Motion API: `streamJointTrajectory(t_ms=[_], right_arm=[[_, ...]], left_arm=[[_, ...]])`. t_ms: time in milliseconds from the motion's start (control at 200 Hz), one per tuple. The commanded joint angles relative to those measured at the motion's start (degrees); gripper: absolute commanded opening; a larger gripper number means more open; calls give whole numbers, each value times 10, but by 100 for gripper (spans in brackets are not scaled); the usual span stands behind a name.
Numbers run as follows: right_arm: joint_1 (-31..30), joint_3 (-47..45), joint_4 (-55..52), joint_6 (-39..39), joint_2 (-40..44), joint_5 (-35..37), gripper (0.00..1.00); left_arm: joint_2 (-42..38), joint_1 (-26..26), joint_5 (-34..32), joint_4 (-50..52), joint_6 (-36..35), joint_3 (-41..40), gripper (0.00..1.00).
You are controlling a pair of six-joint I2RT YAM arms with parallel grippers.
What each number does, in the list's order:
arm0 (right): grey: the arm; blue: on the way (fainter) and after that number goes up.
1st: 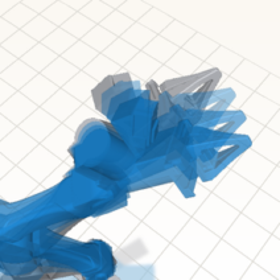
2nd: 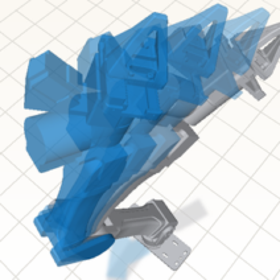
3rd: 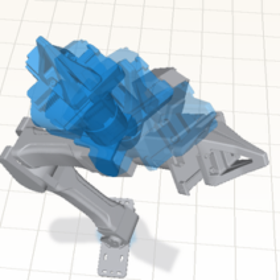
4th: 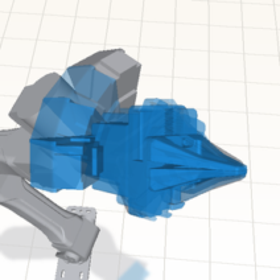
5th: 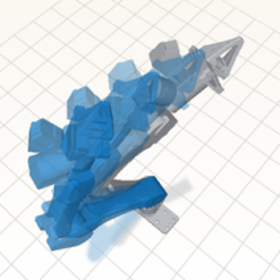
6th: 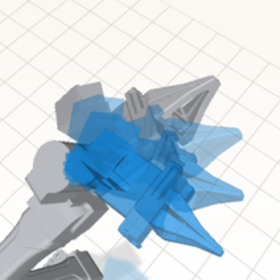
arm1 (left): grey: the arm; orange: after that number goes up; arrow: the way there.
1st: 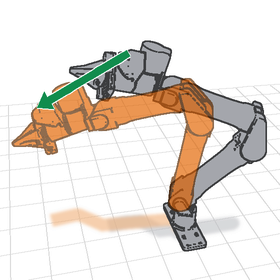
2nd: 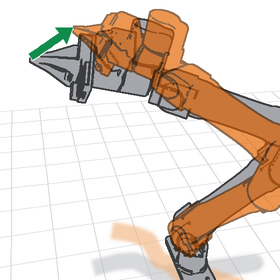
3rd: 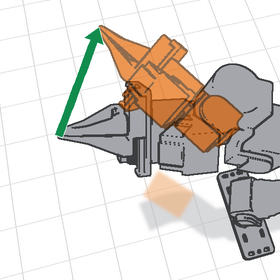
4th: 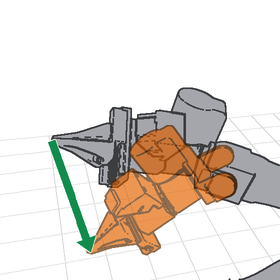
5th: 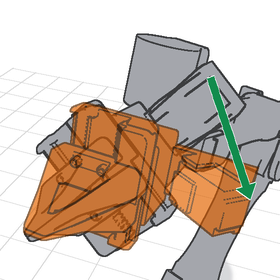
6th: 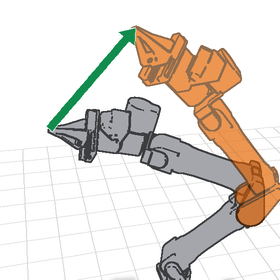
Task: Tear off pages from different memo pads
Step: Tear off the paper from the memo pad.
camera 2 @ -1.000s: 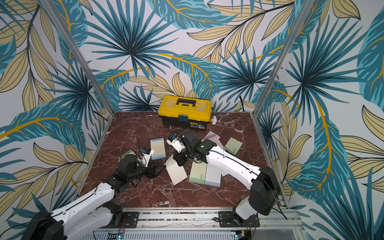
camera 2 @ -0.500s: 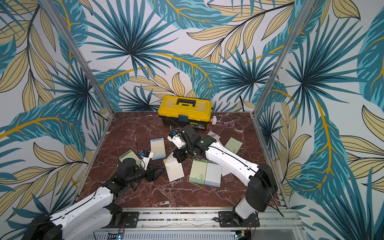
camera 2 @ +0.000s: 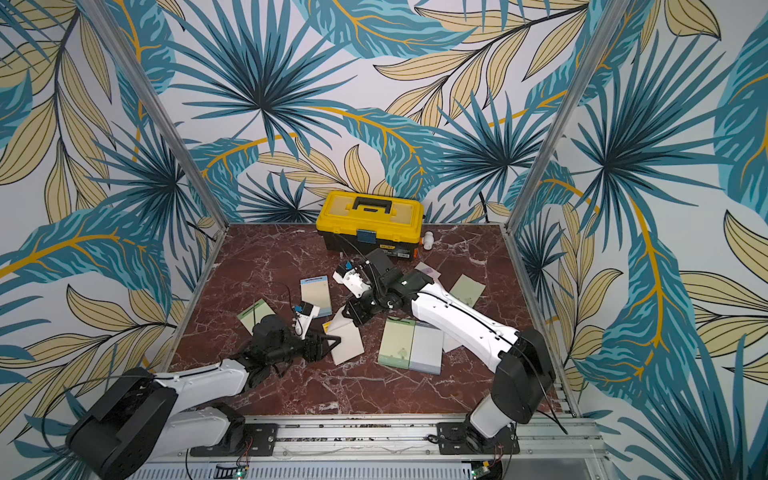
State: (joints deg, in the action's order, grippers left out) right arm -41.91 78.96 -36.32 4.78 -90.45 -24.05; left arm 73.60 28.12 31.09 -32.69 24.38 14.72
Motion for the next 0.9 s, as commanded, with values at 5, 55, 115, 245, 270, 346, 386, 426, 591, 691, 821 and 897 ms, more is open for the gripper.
streamJointTrajectory(t_ms=[5, 55, 115, 245, 270, 346, 386, 426, 591, 691, 821, 897], right_arm=[[5, 8, -2, 8, 9, -19, 0], [7, 7, -4, 9, 9, -20, 0], [12, 7, -4, 12, 8, -21, 0], [29, 9, -7, 19, 4, -26, 0], [33, 11, -7, 20, 3, -30, 0], [48, 15, -8, 25, -2, -45, 0], [55, 17, -8, 29, -4, -54, 0], [63, 17, -7, 33, -6, -62, 0], [89, 2, 13, 57, -3, -73, 0], [108, -15, 31, 76, 7, -75, 0], [127, -35, 45, 84, 26, -75, 0], [135, -40, 44, 82, 35, -72, 0]], left_arm=[[6, 3, 29, -87, 11, 9, 53], [6, 3, 40, -94, 14, 11, 46], [6, 3, 54, -97, 18, 12, 33], [-1, 3, 75, -98, 23, 8, 2], [-4, 3, 77, -100, 24, 5, 0], [-14, 3, 78, -100, 26, -2, 0], [-18, 3, 79, -98, 30, -3, 0], [-20, 3, 83, -95, 35, -2, 0], [-24, 3, 92, -87, 48, 3, 0], [-31, 3, 90, -67, 43, 6, 0], [-31, 3, 93, -60, 46, 7, 0], [-29, 3, 93, -58, 48, 7, 0]])
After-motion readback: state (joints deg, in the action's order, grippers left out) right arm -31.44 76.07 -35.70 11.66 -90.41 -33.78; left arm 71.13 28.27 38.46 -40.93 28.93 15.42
